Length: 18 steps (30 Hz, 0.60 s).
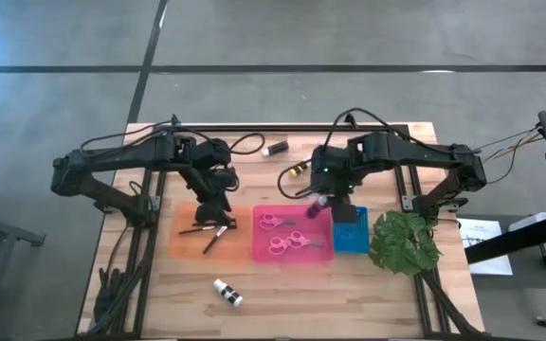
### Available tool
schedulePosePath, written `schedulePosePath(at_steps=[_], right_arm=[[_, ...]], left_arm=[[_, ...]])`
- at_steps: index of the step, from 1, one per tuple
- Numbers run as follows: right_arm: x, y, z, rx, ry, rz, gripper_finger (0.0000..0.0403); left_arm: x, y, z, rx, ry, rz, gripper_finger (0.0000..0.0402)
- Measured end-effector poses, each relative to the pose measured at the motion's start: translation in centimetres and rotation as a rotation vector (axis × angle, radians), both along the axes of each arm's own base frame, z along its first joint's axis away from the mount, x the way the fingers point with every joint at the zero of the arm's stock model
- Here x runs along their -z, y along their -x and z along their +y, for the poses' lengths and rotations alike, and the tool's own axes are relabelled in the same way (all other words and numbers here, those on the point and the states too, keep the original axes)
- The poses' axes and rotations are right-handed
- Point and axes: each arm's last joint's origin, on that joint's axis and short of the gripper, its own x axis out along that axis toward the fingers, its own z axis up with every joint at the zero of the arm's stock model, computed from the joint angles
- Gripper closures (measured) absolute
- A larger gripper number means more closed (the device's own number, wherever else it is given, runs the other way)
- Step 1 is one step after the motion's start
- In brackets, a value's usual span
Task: Pick & Place Paint Supplies
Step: Put the pink paint bottle into the blue bin
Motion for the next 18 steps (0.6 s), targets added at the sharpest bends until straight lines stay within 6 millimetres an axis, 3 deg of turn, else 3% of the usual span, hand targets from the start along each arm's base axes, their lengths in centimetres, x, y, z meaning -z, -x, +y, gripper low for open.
schedulePosePath(at_steps=[9, 18], right_arm=[[3.3, 3.0, 0.0, 0.185, -0.034, 0.204, 0.0293], [5.3, 8.2, 0.4, 0.434, -0.106, 0.243, 0.0293]], left_arm=[[0.2, 0.0, 0.3, -0.058, -0.102, 0.023, 0.0118], [0.3, 0.0, 0.4, -0.071, -0.126, 0.024, 0.0118]])
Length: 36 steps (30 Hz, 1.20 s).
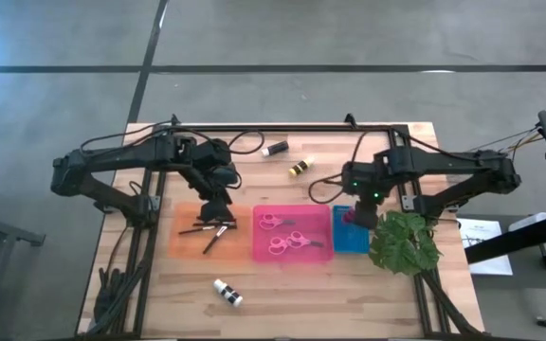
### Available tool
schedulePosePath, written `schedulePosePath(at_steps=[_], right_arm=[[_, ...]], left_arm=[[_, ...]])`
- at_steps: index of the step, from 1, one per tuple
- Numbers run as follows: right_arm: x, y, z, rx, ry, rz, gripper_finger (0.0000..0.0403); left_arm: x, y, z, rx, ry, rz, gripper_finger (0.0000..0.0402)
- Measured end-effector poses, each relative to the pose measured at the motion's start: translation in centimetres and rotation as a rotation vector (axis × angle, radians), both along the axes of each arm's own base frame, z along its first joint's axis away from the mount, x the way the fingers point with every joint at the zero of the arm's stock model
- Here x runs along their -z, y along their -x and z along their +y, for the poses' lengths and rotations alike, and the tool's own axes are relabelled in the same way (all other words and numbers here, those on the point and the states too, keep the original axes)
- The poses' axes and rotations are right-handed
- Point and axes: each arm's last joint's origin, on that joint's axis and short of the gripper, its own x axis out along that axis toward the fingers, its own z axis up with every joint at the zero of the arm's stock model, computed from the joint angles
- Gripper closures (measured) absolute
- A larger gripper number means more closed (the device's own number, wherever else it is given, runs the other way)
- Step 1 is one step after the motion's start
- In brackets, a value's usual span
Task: Pick & Place Paint Supplies
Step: Put the pink paint bottle into the blue bin
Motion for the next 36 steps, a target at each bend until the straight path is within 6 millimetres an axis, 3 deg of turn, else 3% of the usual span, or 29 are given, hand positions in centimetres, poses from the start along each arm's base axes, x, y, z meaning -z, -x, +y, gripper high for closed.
schedulePosePath(at_steps=[4, 10, 20, 28, 36], right_arm=[[1.2, 0.9, 0.2, 0.071, -0.013, 0.048, 0.0293], [3.2, 0.5, 0.1, 0.089, 0.025, 0.036, 0.0293], [2.5, 0.1, -1.4, 0.133, 0.196, -0.028, 0.0293], [3.9, -0.7, -3.2, 0.142, 0.236, -0.033, 0.0293], [5.1, -1.0, -3.3, 0.102, 0.181, -0.016, 0.0293]], left_arm=[[0.0, -0.1, 0.0, -0.003, -0.006, -0.008, 0.0118], [-0.1, -0.3, 0.1, -0.009, -0.005, -0.028, 0.0118], [0.2, -0.5, 0.1, -0.052, 0.003, -0.018, 0.0118], [0.2, -0.5, 0.1, -0.075, 0.014, -0.013, 0.0118], [0.2, -0.5, 0.1, -0.08, 0.018, -0.01, 0.0118]])
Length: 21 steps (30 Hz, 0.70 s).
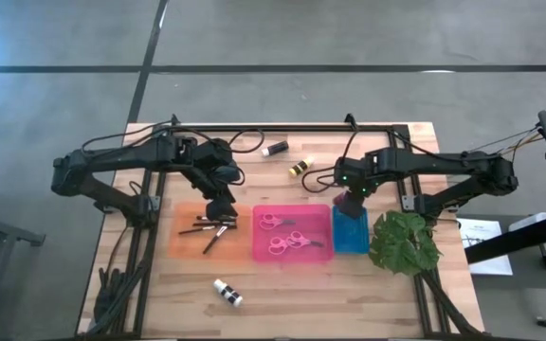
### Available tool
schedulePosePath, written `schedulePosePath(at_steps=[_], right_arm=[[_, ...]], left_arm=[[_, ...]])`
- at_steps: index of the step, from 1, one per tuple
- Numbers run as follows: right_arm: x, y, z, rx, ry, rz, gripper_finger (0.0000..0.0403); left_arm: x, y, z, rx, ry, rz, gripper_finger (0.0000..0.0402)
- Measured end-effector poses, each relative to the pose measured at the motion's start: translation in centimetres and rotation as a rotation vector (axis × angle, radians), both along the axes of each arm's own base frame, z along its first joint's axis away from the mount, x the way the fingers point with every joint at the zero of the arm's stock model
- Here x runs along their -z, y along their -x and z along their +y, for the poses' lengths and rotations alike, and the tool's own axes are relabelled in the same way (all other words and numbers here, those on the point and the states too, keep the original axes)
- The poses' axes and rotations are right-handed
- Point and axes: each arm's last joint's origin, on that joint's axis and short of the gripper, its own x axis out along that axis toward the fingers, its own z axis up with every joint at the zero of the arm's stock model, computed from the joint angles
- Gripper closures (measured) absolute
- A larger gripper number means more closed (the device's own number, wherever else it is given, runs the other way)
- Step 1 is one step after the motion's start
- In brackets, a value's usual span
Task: Pick & Place Paint Supplies
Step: Put the pink paint bottle into the blue bin
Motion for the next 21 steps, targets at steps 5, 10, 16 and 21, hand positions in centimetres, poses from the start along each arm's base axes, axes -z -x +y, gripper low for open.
schedulePosePath(at_steps=[5, 10, 16, 21], right_arm=[[-0.1, -0.2, 0.0, 0.002, -0.013, -0.033, 0.0293], [-0.1, -0.2, 0.0, 0.003, -0.022, -0.045, 0.0293], [-0.7, 0.2, -0.1, 0.033, 0.016, -0.047, 0.0293], [-2.3, 1.4, 0.0, 0.065, 0.023, 0.006, 0.0293]], left_arm=[[0.0, 0.0, 0.0, 0.0, 0.0, 0.0, 0.0118], [0.0, 0.0, 0.0, 0.006, -0.004, -0.002, 0.0118], [0.0, 0.0, 0.0, 0.009, -0.006, -0.003, 0.0118], [0.0, 0.0, 0.0, 0.009, -0.005, -0.001, 0.0118]])
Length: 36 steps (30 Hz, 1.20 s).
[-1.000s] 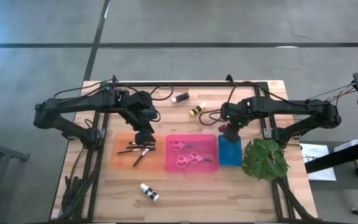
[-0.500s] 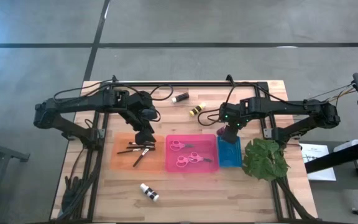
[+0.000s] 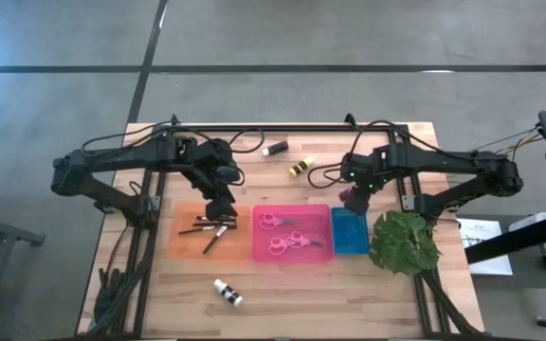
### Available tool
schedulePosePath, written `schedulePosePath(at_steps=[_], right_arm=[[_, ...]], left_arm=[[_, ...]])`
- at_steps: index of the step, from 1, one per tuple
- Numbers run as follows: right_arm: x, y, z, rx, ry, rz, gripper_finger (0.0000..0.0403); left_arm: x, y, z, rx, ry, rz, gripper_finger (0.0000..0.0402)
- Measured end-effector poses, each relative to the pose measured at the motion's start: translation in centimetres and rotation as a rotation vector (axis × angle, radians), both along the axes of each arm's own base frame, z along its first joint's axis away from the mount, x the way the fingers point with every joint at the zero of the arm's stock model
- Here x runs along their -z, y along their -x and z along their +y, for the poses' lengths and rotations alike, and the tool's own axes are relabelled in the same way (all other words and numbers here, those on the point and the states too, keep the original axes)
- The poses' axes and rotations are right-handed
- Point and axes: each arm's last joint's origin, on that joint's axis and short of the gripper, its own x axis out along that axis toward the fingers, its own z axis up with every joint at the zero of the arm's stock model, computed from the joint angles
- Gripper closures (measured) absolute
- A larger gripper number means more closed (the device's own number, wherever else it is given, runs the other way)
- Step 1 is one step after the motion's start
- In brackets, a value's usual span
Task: Pick & Place Paint Supplies
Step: Put the pink paint bottle into the blue bin
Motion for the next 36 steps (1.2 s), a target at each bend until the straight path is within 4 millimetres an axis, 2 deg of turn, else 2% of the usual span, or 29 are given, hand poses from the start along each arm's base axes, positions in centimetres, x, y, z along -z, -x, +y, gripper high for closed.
schedulePosePath(at_steps=[5, 9, 14, 18, 24, 28, 36], right_arm=[[-2.0, 0.9, 1.5, 0.027, -0.074, -0.047, 0.0293], [-2.3, 1.4, 3.4, 0.046, -0.127, -0.018, 0.0293], [-1.4, 1.8, 5.1, 0.033, -0.152, 0.05, 0.0293], [-0.7, 1.2, 4.8, 0.035, -0.133, 0.09, 0.0293], [1.1, -0.5, 4.9, -0.057, -0.132, 0.186, 0.0293], [1.7, -1.2, 4.9, -0.079, -0.125, 0.187, 0.0293], [3.5, -1.4, 4.9, -0.099, -0.123, 0.21, 0.0293]], left_arm=[[0.0, 0.0, 0.0, 0.0, 0.0, -0.001, 0.0118], [0.0, 0.0, 0.0, 0.0, 0.0, -0.001, 0.0118], [0.0, 0.0, 0.0, 0.0, 0.0, -0.003, 0.0118], [0.0, 0.0, 0.0, 0.0, 0.0, -0.003, 0.0118], [0.0, 0.0, 0.0, -0.003, 0.002, -0.002, 0.0118], [0.0, 0.0, 0.0, -0.003, 0.002, -0.002, 0.0118], [0.0, 0.0, 0.0, -0.008, 0.006, 0.001, 0.0118]])
